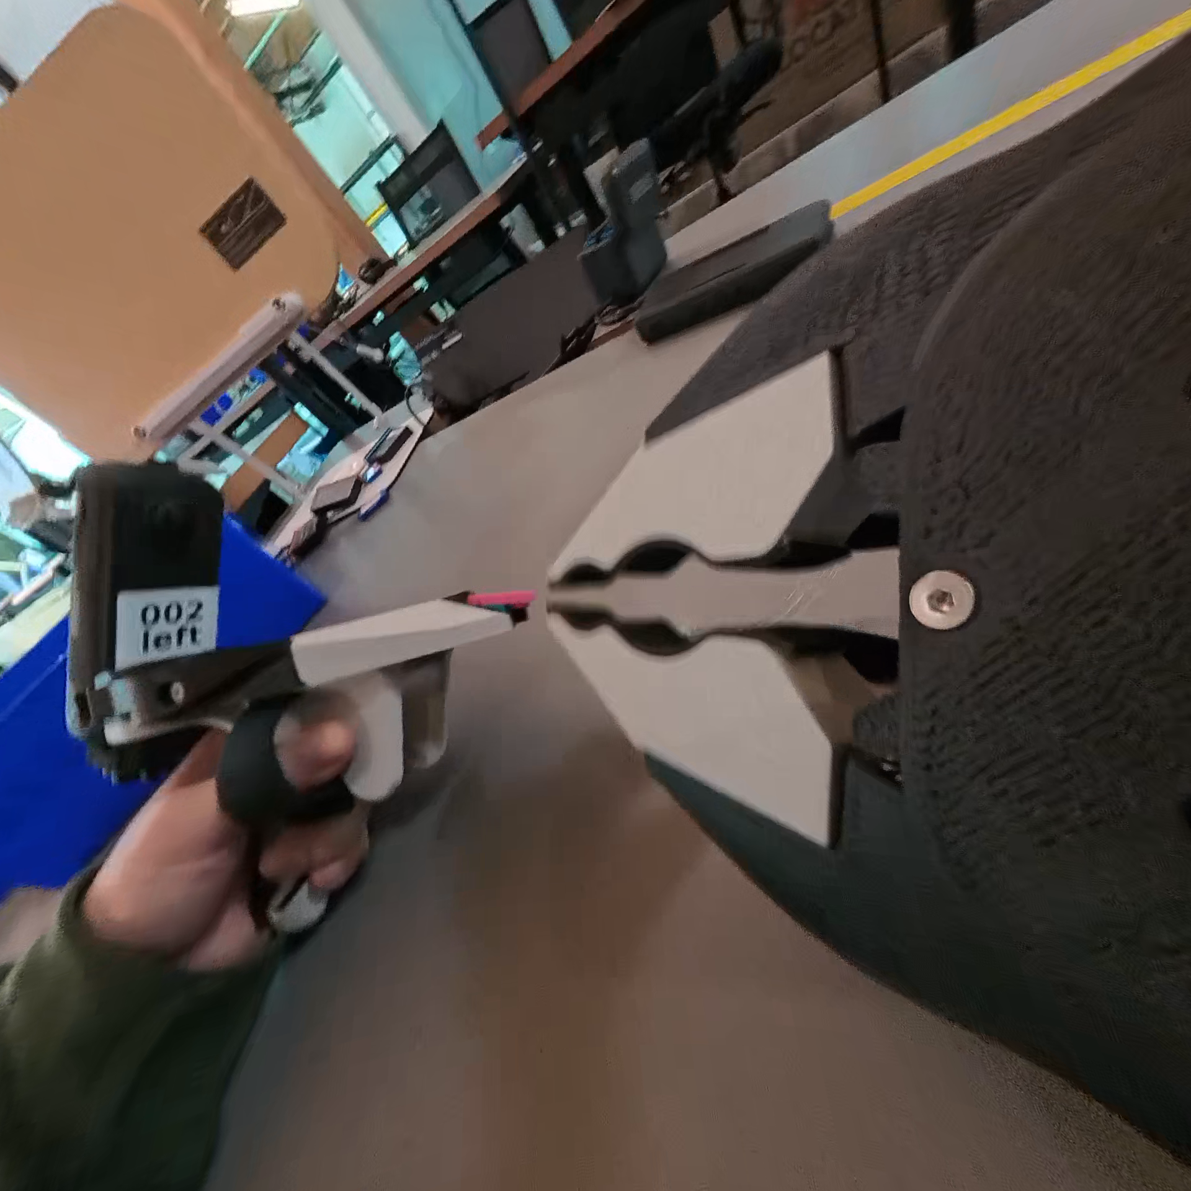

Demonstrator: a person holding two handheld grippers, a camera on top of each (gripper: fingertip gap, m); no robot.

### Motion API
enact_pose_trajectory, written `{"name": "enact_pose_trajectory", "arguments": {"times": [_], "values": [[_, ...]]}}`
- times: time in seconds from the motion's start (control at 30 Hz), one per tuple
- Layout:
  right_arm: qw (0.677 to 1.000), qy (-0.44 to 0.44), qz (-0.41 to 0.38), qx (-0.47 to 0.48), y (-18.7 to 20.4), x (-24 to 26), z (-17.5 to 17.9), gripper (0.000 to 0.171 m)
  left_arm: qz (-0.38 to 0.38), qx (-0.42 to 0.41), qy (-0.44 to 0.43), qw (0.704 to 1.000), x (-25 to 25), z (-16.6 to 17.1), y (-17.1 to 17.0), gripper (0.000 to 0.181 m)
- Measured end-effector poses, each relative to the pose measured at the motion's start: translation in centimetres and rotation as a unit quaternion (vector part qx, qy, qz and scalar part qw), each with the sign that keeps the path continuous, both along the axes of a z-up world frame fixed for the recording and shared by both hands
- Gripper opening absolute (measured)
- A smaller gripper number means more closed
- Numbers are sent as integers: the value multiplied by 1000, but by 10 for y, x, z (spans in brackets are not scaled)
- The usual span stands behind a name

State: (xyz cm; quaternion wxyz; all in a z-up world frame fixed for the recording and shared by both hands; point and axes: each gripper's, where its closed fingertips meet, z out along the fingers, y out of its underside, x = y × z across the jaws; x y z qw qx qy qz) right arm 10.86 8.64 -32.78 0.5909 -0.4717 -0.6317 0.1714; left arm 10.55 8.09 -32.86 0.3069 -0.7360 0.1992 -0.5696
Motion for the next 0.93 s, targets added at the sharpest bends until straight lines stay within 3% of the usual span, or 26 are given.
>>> {"name": "enact_pose_trajectory", "arguments": {"times": [0.03, 0.2, 0.5, 0.53, 0.6, 0.67, 0.93], "values": [[1000, -14, 1, 4, -1, -1, -4, 20, -8, 1, 7, 1000, 2, -2, -2, 5], [999, -30, 13, 33, -6, -2, -6, 0, -32, -5, 15, 999, 6, -5, -8, 5], [999, -31, 28, 26, -9, -2, -6, 7, -50, -21, 12, 998, 8, -6, -12, 5], [999, -26, 24, 29, -8, -2, -4, 16, -52, -23, 14, 998, 8, -7, -13, 5], [999, -29, 32, 24, -11, -3, -6, 15, -59, -22, 26, 998, 10, -10, -15, 5], [998, -35, 40, 26, -14, -4, -8, 3, -58, -22, 23, 998, 10, -9, -15, 5], [999, 12, -13, 43, -1, -1, 12, 2, -23, -12, -46, 999, 7, 10, -4, 2]]}}
